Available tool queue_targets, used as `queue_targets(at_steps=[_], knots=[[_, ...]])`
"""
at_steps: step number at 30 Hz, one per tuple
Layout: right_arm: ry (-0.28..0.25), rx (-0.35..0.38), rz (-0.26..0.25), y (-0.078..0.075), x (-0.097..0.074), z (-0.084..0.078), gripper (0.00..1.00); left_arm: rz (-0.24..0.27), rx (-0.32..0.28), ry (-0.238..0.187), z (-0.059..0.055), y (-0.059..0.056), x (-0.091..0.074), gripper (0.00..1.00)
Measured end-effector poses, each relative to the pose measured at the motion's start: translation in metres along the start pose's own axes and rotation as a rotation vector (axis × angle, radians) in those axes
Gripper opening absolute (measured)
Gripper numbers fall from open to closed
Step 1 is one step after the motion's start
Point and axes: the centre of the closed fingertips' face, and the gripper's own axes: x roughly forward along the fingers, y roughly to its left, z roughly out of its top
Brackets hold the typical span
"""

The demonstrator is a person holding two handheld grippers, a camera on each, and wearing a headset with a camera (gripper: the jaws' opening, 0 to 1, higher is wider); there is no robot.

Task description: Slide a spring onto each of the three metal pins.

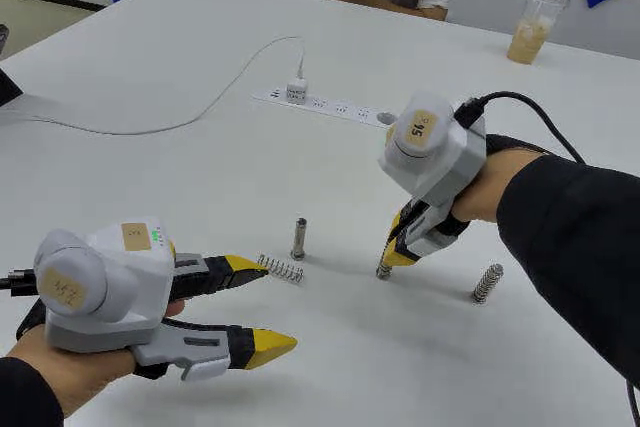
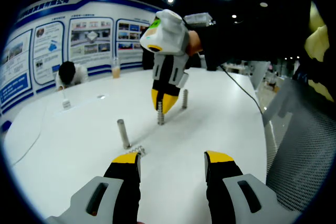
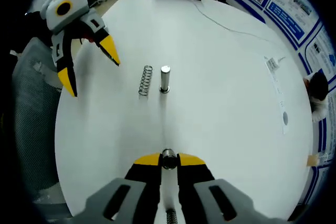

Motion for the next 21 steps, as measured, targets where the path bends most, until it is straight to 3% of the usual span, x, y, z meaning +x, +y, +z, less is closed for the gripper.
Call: queue_targets(at_steps=[21], knots=[[-0.005, 0.002, -0.003, 0.0002, 0.0069, -0.0036, 0.17, 0.007, -0.004, 0.003, -0.0021, 0.0016, -0.0014, 0.50]])
